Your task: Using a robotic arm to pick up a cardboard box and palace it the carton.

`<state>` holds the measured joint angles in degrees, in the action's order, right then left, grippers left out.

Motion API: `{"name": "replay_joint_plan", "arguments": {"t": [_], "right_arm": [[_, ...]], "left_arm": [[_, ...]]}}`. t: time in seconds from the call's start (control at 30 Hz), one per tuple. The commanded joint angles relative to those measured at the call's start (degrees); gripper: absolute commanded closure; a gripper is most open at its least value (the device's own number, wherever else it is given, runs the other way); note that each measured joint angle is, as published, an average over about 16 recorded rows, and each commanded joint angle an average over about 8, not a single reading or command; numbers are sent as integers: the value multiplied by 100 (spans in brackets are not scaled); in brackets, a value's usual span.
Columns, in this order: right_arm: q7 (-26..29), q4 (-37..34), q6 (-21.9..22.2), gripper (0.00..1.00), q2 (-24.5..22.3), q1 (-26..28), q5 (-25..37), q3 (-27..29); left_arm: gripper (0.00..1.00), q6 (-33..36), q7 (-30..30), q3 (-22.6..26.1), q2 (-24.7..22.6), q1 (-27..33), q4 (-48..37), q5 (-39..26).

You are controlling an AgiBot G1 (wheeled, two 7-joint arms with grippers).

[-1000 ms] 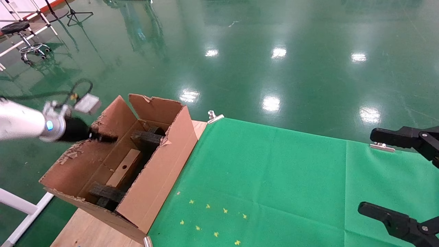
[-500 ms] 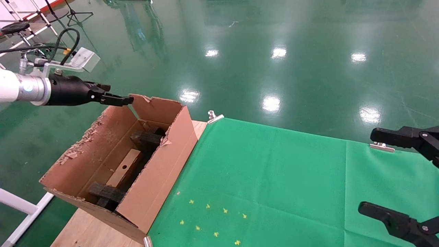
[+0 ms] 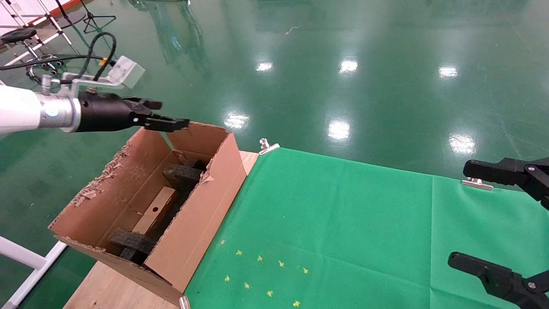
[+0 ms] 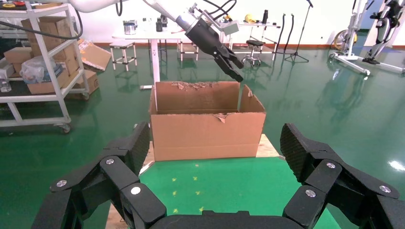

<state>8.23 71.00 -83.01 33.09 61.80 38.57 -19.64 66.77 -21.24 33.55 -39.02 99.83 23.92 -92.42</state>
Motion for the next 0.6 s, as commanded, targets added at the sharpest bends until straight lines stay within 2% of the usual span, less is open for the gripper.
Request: {"name": "replay_joint_plan", "arguments": {"t": [0.03, 0.6], "right_arm": [[0, 0, 0, 0, 0, 0, 0, 0], [0, 0, 0, 0, 0, 0, 0, 0]], "left_arm": [[0, 71, 39, -66, 15, -143, 186, 189], [0, 665, 369, -616, 141, -1345, 1745, 1776]]}}
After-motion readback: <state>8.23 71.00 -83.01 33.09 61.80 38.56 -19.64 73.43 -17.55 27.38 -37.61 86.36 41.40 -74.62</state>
